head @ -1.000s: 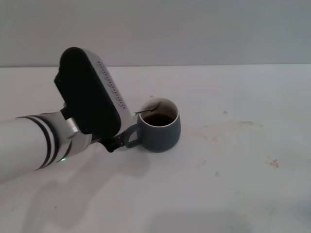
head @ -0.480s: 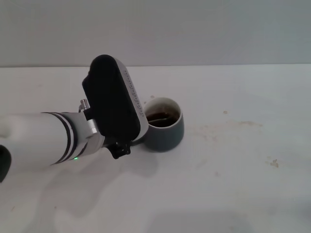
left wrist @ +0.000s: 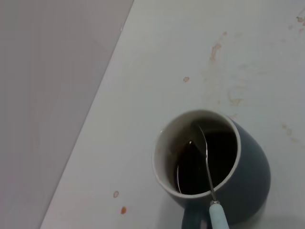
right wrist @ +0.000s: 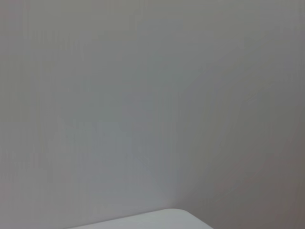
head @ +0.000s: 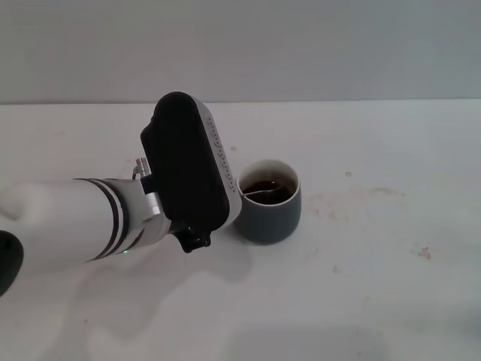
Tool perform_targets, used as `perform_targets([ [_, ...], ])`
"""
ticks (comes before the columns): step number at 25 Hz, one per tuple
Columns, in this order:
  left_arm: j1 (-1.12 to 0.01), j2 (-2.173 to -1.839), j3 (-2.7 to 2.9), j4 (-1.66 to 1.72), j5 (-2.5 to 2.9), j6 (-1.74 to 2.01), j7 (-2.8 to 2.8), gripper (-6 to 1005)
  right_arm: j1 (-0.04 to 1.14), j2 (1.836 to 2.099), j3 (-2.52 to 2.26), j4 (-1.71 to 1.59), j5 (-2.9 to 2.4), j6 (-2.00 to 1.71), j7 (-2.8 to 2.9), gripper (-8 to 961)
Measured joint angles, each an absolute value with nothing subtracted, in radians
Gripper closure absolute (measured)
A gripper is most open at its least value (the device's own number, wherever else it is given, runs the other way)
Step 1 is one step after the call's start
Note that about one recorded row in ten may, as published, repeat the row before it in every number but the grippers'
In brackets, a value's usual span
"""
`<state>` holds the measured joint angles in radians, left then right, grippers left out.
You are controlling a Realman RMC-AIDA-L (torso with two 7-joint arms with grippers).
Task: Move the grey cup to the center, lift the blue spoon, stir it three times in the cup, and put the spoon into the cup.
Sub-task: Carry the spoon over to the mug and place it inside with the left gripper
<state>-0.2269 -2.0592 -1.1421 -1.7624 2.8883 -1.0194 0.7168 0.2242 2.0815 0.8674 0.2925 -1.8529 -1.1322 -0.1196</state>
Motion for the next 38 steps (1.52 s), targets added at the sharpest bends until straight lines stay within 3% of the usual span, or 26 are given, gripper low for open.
perform_targets([
  [23,-0.224,-2.057,-1.221,-1.813,2.89,-1.109,0.763,853,0.226,2.081,0.854,0.311,-1.853,-1.131,-0.12,954],
  [38,-0.28,-2.058,-1.212,-1.776,2.89,-1.17,0.808,852,0.225,2.082,0.842,0.326,-1.853,-1.132,-0.12,954],
])
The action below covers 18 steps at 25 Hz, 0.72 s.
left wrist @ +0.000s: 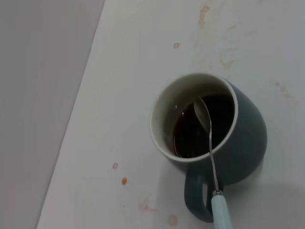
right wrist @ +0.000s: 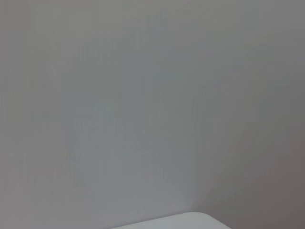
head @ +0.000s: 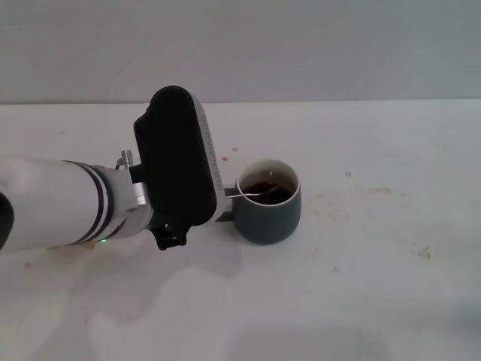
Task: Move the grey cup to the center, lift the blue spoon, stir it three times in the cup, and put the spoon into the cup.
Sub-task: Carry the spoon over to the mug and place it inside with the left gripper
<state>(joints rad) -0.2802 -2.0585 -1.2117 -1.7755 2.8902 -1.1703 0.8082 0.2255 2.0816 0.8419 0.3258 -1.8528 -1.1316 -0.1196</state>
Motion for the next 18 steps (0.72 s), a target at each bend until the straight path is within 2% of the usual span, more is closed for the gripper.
perform_targets([
  [18,-0.307,-2.058,-1.207,-1.807,2.89,-1.19,0.808,850,0.221,2.082,0.83,0.327,-1.853,-1.132,-0.12,954],
])
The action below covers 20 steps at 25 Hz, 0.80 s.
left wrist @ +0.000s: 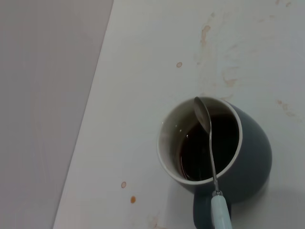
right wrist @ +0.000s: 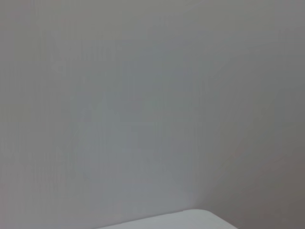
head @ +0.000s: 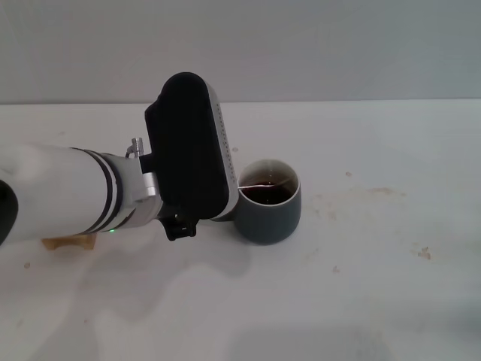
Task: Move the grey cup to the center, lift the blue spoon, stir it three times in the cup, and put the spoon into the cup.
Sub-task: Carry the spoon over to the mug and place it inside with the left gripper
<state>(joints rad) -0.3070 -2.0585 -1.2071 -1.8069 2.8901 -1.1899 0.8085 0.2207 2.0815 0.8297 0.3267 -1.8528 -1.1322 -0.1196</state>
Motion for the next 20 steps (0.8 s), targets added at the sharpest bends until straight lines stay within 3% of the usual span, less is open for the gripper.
perform_targets([
  [20,-0.334,-2.058,-1.209,-1.809,2.892,-1.208,0.808,848,0.215,2.083,0.818,0.328,-1.853,-1.138,-0.12,954],
])
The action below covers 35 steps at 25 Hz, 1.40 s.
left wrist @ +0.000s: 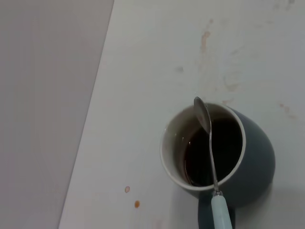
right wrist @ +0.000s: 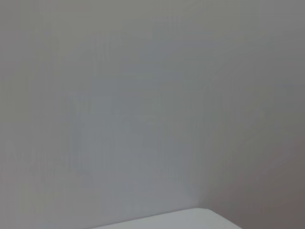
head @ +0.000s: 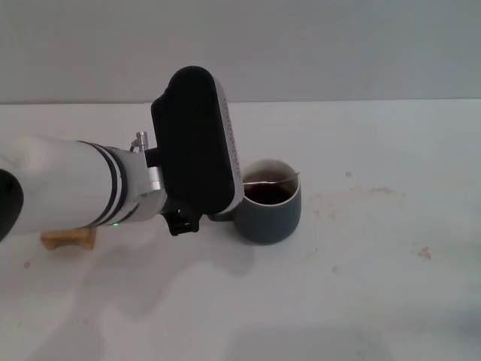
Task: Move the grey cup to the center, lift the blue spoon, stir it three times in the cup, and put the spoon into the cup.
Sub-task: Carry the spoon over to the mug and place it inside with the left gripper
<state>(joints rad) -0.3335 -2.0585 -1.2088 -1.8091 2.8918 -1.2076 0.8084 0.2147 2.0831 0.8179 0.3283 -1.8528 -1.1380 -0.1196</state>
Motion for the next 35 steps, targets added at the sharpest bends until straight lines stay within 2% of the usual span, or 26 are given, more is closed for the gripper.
perform_targets([
  [35,-0.377,-2.057,-1.222,-1.804,2.893,-1.26,0.817,829,0.204,2.082,0.818,0.327,-1.853,-1.14,-0.12,954],
])
